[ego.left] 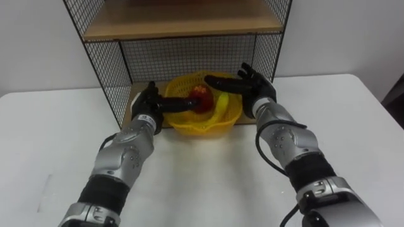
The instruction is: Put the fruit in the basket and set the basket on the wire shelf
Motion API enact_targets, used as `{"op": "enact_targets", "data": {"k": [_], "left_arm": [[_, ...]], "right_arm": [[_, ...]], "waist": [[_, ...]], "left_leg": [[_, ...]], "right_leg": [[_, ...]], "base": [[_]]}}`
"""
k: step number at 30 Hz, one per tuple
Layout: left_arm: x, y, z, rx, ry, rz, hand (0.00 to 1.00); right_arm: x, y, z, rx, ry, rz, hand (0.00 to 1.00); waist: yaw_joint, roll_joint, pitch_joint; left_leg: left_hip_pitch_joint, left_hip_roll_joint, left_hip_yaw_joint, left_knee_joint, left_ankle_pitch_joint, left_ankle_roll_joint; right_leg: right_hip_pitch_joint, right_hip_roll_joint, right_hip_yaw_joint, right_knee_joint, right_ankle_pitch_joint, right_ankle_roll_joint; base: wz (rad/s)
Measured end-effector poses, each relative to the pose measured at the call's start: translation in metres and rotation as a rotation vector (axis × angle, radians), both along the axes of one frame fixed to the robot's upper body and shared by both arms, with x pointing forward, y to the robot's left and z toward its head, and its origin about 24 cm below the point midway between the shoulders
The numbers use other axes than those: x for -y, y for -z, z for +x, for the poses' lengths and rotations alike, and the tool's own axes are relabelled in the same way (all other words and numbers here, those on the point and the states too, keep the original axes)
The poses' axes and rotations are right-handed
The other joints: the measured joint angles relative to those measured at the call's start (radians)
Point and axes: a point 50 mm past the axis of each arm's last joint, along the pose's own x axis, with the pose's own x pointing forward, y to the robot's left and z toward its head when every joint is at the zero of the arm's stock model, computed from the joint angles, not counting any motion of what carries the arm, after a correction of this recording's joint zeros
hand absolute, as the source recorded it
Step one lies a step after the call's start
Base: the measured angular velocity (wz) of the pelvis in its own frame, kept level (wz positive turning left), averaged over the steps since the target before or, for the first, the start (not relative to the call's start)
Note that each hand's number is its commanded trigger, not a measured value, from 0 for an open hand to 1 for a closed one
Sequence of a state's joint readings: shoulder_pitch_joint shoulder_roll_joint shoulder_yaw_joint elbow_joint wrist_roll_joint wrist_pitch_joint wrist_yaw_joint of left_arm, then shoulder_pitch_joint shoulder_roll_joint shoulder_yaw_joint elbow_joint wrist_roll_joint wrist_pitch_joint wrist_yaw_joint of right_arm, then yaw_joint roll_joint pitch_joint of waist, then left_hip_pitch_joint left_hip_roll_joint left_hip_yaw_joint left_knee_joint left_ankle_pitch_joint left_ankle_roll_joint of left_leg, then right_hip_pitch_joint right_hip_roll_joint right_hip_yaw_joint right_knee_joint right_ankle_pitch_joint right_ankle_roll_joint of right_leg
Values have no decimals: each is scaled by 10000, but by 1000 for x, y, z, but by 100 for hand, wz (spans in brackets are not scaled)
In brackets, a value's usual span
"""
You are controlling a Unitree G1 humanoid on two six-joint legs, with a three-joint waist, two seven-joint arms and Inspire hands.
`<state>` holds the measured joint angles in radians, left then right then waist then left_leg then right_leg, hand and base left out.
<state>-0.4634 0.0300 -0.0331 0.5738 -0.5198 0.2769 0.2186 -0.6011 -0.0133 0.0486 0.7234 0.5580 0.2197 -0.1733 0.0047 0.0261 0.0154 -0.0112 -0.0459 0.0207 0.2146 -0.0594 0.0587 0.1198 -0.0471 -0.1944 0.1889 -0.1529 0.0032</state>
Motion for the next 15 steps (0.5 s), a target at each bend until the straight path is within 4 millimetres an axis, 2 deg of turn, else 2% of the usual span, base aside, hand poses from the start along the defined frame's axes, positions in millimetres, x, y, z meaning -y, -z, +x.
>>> {"op": "enact_targets", "data": {"k": [3,7,12,15], "left_arm": [[-16,0,1,40,-162,241,0],[-28,-2,2,117,-355,376,0],[-34,-4,2,165,-602,232,0],[-35,-4,2,184,-606,213,0]], "right_arm": [[4,-1,1,109,-148,-122,0],[7,-1,1,158,-179,-193,0],[12,-3,2,256,-273,-235,0],[13,-3,2,271,-292,-239,0]], "waist": [[10,25,-17],[12,53,-37],[4,255,-204],[-2,320,-251]], "left_leg": [[-3,-6,-23,10,-1,1],[-17,-17,-51,18,1,3],[-13,-26,-63,51,20,35],[38,-25,-65,46,15,27]], "right_leg": [[3,-4,-14,0,-10,14],[11,-8,-36,-6,-8,12],[47,-11,-7,9,-3,10],[107,-11,-16,11,-5,12]], "base": [[0],[1],[0],[0]]}}
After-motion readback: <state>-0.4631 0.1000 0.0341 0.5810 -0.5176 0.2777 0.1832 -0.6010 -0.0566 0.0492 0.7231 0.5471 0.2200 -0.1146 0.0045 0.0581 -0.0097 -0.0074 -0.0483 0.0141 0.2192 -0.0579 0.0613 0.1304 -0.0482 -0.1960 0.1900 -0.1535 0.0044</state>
